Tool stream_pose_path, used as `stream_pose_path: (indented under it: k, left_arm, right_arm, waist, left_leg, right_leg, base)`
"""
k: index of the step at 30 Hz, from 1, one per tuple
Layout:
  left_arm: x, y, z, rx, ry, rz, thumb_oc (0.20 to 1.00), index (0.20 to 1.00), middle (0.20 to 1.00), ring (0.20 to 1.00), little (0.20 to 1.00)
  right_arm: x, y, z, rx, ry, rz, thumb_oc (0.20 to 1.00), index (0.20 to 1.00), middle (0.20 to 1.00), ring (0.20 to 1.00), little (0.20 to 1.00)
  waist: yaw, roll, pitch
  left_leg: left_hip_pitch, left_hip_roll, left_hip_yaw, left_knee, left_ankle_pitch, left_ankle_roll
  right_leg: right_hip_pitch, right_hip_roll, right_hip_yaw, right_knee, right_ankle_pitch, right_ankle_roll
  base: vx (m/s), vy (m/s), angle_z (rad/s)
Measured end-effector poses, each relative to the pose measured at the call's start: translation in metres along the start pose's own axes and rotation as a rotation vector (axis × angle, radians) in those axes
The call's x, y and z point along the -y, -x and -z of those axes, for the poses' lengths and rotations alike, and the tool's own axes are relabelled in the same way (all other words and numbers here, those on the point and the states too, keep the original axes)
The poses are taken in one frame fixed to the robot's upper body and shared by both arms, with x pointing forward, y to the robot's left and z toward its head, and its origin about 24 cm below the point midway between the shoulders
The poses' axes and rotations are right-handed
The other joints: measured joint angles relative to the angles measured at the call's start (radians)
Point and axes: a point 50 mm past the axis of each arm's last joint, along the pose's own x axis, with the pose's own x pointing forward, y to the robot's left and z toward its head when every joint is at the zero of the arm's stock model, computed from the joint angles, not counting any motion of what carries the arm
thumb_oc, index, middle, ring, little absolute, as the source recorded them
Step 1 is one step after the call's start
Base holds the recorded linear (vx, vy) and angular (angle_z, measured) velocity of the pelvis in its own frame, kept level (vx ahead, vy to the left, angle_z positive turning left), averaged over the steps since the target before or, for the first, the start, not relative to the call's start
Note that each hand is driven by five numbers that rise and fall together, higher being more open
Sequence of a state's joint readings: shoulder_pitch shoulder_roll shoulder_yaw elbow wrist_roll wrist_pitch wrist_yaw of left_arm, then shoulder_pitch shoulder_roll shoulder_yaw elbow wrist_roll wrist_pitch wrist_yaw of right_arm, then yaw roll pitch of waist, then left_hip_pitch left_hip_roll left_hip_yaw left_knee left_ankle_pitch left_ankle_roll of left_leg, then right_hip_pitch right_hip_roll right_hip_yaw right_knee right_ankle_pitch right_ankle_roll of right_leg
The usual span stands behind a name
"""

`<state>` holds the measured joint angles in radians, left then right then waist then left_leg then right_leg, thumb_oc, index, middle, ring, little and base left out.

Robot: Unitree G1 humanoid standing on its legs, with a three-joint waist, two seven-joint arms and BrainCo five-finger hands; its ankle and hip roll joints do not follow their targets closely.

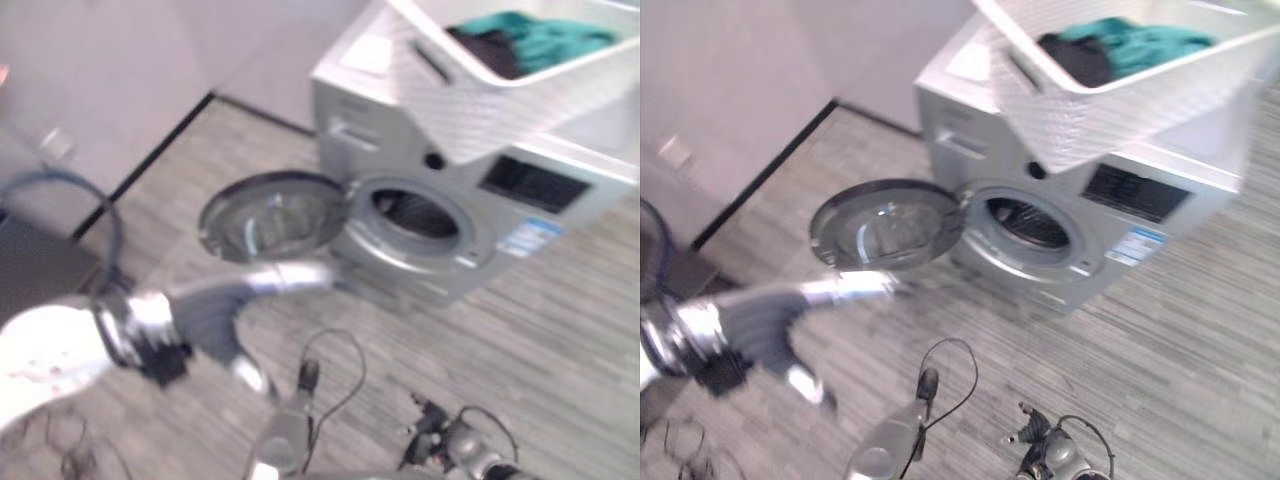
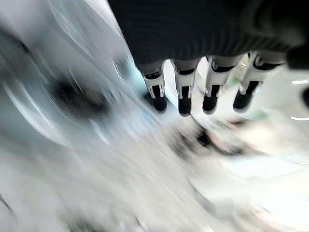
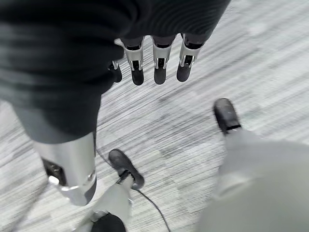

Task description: Grab the laundry basket,head to the washer,open it,put in the laundry and shut it.

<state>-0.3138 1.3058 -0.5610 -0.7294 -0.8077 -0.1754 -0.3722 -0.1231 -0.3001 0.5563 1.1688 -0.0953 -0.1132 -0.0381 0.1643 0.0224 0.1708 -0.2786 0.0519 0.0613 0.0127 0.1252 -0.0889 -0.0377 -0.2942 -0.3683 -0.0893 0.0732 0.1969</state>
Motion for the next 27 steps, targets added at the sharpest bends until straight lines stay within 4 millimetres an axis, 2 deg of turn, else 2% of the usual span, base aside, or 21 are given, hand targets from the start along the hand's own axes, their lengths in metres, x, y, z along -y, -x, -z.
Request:
stream_pose_path:
  k: [1,2,3,4,5,6,7,8,9,10,12,16,18,20,21,23,25,27]
  left_arm:
    - [0.003,-0.018,0.019,0.008,0.139,0.074,1.000,1.000,1.000,1.000,1.000]
    - [0.007,-0.034,0.047,-0.018,0.271,0.129,1.000,1.000,1.000,1.000,1.000]
    - [0.009,-0.056,0.083,-0.074,0.398,0.156,1.000,1.000,1.000,1.000,1.000]
    - [0.009,-0.069,0.119,-0.181,0.474,0.140,1.000,1.000,1.000,1.000,1.000]
    - [0.009,-0.072,0.151,-0.291,0.539,0.088,1.000,1.000,1.000,1.000,1.000]
    - [0.000,-0.060,0.184,-0.421,0.603,-0.025,1.000,1.000,1.000,1.000,1.000]
    - [0.003,-0.057,0.195,-0.442,0.630,-0.070,1.000,1.000,1.000,1.000,1.000]
    - [-0.003,-0.055,0.228,-0.477,0.696,-0.247,1.000,1.000,1.000,1.000,1.000]
    - [0.002,-0.035,0.263,-0.697,0.663,-0.368,1.000,1.000,1.000,1.000,1.000]
    - [0.000,-0.021,0.274,-0.788,0.652,-0.445,1.000,1.000,1.000,1.000,1.000]
    - [-0.005,0.006,0.282,-0.912,0.614,-0.513,1.000,1.000,1.000,1.000,1.000]
    - [-0.029,0.071,0.278,-1.120,0.419,-0.580,1.000,1.000,1.000,1.000,1.000]
    - [-0.064,0.131,0.257,-1.285,0.297,-0.741,1.000,1.000,1.000,1.000,1.000]
    - [-0.082,0.174,0.236,-1.374,0.234,-0.837,1.000,1.000,1.000,1.000,1.000]
    - [-0.092,0.173,0.230,-1.386,0.176,-0.834,1.000,1.000,1.000,1.000,1.000]
    - [-0.108,0.186,0.216,-1.450,0.086,-0.872,1.000,1.000,1.000,1.000,1.000]
    - [-0.142,0.193,0.187,-1.451,-0.060,-0.984,1.000,1.000,1.000,1.000,1.000]
    - [-0.162,0.199,0.165,-1.438,-0.174,-1.100,1.000,1.000,1.000,1.000,1.000]
  right_arm:
    - [-0.005,0.000,-0.001,0.004,0.051,-0.021,1.000,1.000,1.000,1.000,1.000]
    - [-0.004,-0.002,-0.008,0.023,0.071,-0.024,1.000,1.000,1.000,1.000,1.000]
    - [0.001,-0.004,-0.016,0.046,0.086,-0.015,1.000,1.000,1.000,1.000,1.000]
    - [0.009,-0.007,-0.030,0.075,0.106,-0.001,1.000,1.000,1.000,1.000,1.000]
    - [0.018,-0.009,-0.045,0.114,0.128,0.022,1.000,1.000,1.000,1.000,1.000]
    - [0.035,-0.011,-0.071,0.187,0.123,0.077,1.000,1.000,1.000,1.000,1.000]
    - [0.046,-0.009,-0.069,0.172,0.139,0.106,1.000,1.000,1.000,1.000,1.000]
    - [0.067,-0.005,-0.082,0.234,0.170,0.157,1.000,1.000,1.000,1.000,1.000]
    - [0.081,-0.003,-0.092,0.252,0.132,0.209,1.000,1.000,1.000,1.000,1.000]
    - [0.087,-0.002,-0.096,0.270,0.105,0.235,1.000,1.000,1.000,1.000,1.000]
    - [0.089,-0.001,-0.095,0.269,0.083,0.240,1.000,1.000,1.000,1.000,1.000]
    - [0.074,0.004,-0.067,0.241,0.051,0.200,1.000,1.000,1.000,1.000,1.000]
    - [0.069,0.012,-0.064,0.290,-0.016,0.194,1.000,1.000,1.000,1.000,1.000]
    - [0.069,0.019,-0.068,0.340,-0.084,0.200,1.000,1.000,1.000,1.000,1.000]
    - [0.069,0.022,-0.069,0.363,-0.103,0.202,1.000,1.000,1.000,1.000,1.000]
    - [0.068,0.024,-0.073,0.396,-0.136,0.199,1.000,1.000,1.000,1.000,1.000]
    - [0.068,0.026,-0.079,0.428,-0.135,0.199,1.000,1.000,1.000,1.000,1.000]
    - [0.069,0.027,-0.085,0.449,-0.135,0.203,1.000,1.000,1.000,1.000,1.000]
  waist:
    - [-0.021,-0.002,-0.012]
    - [-0.054,-0.010,-0.024]
    - [-0.084,-0.013,-0.031]
    - [-0.117,-0.025,-0.036]
    - [-0.167,-0.042,-0.046]
    - [-0.232,-0.064,-0.047]
    - [-0.278,-0.071,-0.044]
    - [-0.291,-0.080,-0.035]
    - [-0.330,-0.109,-0.031]
    - [-0.347,-0.123,-0.024]
    - [-0.358,-0.148,-0.013]
    - [-0.353,-0.189,0.017]
    - [-0.356,-0.210,0.037]
    - [-0.363,-0.226,0.050]
    - [-0.363,-0.231,0.054]
    - [-0.368,-0.245,0.059]
    - [-0.370,-0.255,0.080]
    - [-0.369,-0.252,0.106]
  left_leg:
    - [-0.010,0.011,0.012,0.016,-0.007,-0.010]
    - [-0.024,0.022,0.026,0.034,-0.014,-0.012]
    - [-0.034,0.031,0.044,0.056,-0.028,-0.009]
    - [-0.039,0.040,0.073,0.062,-0.037,-0.012]
    - [-0.054,0.047,0.111,0.063,-0.041,-0.013]
    - [-0.078,0.058,0.146,0.062,-0.036,-0.005]
    - [-0.099,0.066,0.154,0.076,-0.034,-0.005]
    - [-0.121,0.075,0.174,0.094,-0.053,-0.005]
    - [-0.141,0.085,0.196,0.103,-0.062,-0.006]
    - [-0.165,0.092,0.201,0.113,-0.065,-0.007]
    - [-0.195,0.106,0.201,0.113,-0.062,-0.010]
    - [-0.213,0.127,0.195,0.111,-0.061,-0.015]
    - [-0.247,0.135,0.182,0.112,-0.057,-0.021]
    - [-0.262,0.141,0.181,0.112,-0.054,-0.025]
    - [-0.265,0.144,0.178,0.112,-0.053,-0.026]
    - [-0.264,0.151,0.178,0.111,-0.051,-0.031]
    - [-0.278,0.164,0.168,0.110,-0.045,-0.038]
    - [-0.284,0.169,0.164,0.108,-0.043,-0.041]
  right_leg:
    - [-0.013,0.011,0.010,-0.002,-0.001,0.001]
    - [-0.035,0.018,0.035,0.003,-0.002,0.001]
    - [-0.062,0.019,0.064,0.022,-0.001,-0.007]
    - [-0.098,0.019,0.101,0.036,0.004,-0.015]
    - [-0.144,0.017,0.134,0.049,0.011,-0.023]
    - [-0.180,0.020,0.156,0.026,0.045,-0.027]
    - [-0.202,0.028,0.158,0.016,0.068,-0.024]
    - [-0.244,0.034,0.192,0.041,0.058,-0.026]
    - [-0.281,0.038,0.216,0.042,0.065,-0.030]
    - [-0.303,0.044,0.222,0.042,0.068,-0.033]
    - [-0.337,0.059,0.227,0.041,0.074,-0.041]
    - [-0.351,0.081,0.217,0.037,0.075,-0.046]
    - [-0.374,0.091,0.212,0.028,0.078,-0.053]
    - [-0.384,0.099,0.211,0.016,0.085,-0.061]
    - [-0.384,0.101,0.210,0.013,0.087,-0.061]
    - [-0.380,0.108,0.210,0.005,0.086,-0.061]
    - [-0.388,0.121,0.196,0.005,0.088,-0.064]
    - [-0.392,0.127,0.189,0.005,0.088,-0.064]
  base:
    - [-0.02,0.089,-0.37]
    - [-0.04,0.084,-0.57]
    - [-0.06,0.065,-0.78]
    - [-0.04,0.036,-0.97]
    - [-0.09,0.115,-1.22]
    - [-0.01,0.104,-0.90]
    - [-0.07,0.143,-0.81]
    - [-0.07,0.064,-0.60]
    - [-0.14,0.052,-0.64]
    - [-0.11,-0.002,-0.40]
    - [-0.06,-0.020,-0.13]
    - [-0.08,-0.042,-0.02]
    - [-0.05,-0.052,0.03]
    - [-0.03,-0.053,-0.02]
    - [-0.02,-0.069,0.03]
    - [-0.03,-0.058,-0.03]
    - [-0.01,-0.019,0.01]
    - [-0.02,-0.052,0.03]
